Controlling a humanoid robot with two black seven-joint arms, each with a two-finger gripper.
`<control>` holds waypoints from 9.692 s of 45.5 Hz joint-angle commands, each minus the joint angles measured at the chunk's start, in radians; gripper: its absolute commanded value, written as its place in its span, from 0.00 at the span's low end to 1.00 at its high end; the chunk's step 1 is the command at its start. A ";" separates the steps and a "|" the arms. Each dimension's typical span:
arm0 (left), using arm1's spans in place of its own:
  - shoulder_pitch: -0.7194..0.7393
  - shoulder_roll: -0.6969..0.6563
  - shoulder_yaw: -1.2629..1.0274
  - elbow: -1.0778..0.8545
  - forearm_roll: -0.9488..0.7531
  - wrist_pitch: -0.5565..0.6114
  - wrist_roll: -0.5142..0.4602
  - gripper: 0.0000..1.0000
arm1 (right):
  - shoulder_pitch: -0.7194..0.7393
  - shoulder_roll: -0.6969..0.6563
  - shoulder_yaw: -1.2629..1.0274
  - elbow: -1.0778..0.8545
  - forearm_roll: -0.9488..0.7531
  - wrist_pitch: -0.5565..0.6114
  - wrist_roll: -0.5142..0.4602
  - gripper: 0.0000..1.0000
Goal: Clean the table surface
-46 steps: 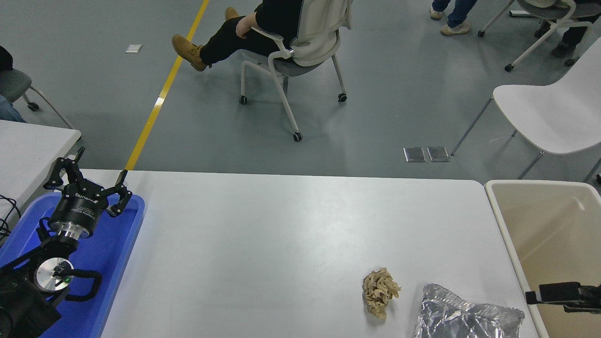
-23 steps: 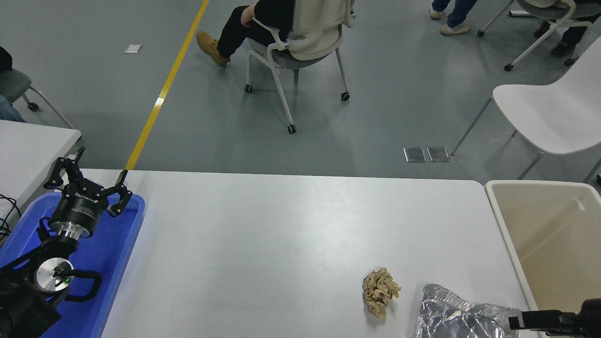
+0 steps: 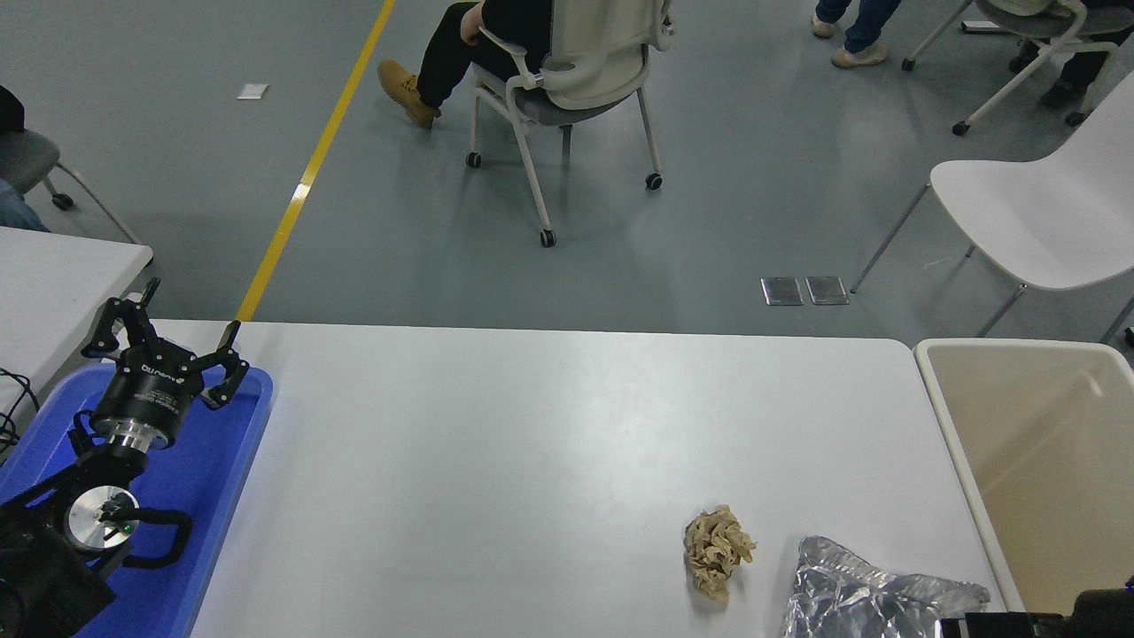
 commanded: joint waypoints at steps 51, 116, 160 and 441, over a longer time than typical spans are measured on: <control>0.000 0.000 0.001 0.000 0.000 0.000 0.000 1.00 | -0.105 0.156 -0.024 -0.159 0.000 -0.162 0.034 0.00; 0.000 0.000 0.001 0.000 0.000 0.000 0.000 1.00 | 0.450 -0.073 0.013 0.082 0.118 -0.056 0.212 0.00; 0.000 0.000 0.001 0.000 0.000 0.000 0.000 1.00 | 0.665 0.055 -0.038 -0.350 0.460 0.085 0.195 0.00; 0.000 0.000 -0.001 0.000 0.000 0.000 0.000 1.00 | -0.097 0.397 1.340 -0.295 0.984 -0.054 -0.120 0.99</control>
